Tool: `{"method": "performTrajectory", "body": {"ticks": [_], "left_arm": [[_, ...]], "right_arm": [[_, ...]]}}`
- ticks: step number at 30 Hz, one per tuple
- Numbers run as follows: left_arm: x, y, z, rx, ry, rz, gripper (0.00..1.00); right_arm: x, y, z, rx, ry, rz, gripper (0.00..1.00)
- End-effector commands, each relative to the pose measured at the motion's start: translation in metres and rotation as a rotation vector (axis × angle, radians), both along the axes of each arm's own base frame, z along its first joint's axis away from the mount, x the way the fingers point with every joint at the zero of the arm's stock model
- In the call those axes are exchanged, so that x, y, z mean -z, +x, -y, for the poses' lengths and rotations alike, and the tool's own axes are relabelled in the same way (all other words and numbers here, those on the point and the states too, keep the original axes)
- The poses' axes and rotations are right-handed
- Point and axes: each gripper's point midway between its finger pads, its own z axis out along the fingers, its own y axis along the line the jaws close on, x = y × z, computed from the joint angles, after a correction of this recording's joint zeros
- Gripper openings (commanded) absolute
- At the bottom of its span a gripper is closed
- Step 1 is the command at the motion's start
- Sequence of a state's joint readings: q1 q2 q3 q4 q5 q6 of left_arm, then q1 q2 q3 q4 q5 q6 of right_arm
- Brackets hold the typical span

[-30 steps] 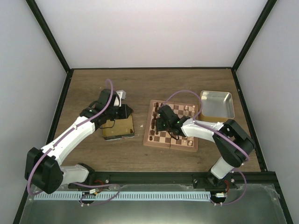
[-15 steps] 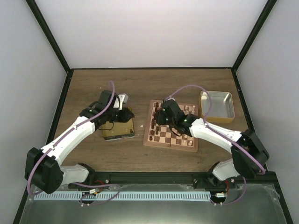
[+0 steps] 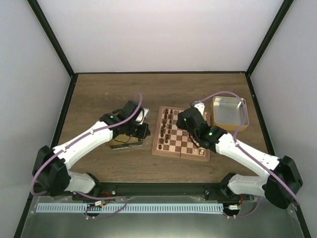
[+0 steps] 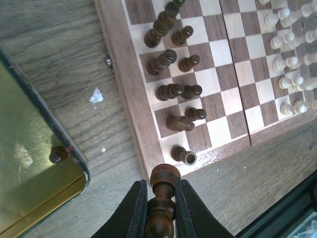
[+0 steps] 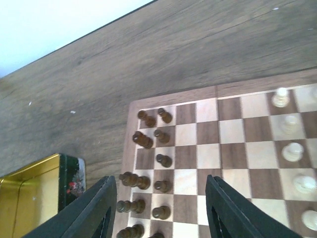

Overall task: Set up the chess pieces on the board
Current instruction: Place the chess piece on the chessboard.

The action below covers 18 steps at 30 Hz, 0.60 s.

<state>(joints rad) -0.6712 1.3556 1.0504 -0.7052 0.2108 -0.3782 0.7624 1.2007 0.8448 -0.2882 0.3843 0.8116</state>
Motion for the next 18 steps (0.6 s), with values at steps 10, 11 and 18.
{"method": "performTrajectory", "body": {"ticks": [10,11,18], "left_arm": [[-0.017,-0.025,0.06,0.098,0.114,0.015,0.07],[-0.016,-0.027,0.064,0.102,0.126,0.014,0.08],[0.0,-0.031,0.088,0.111,0.23,-0.015,0.07]], "right_arm": [[-0.02,-0.018,0.081,0.301,0.004,0.096,0.54],[-0.022,-0.018,0.085,0.31,0.001,0.103,0.55],[-0.042,-0.023,0.109,0.347,0.006,0.177,0.57]]}}
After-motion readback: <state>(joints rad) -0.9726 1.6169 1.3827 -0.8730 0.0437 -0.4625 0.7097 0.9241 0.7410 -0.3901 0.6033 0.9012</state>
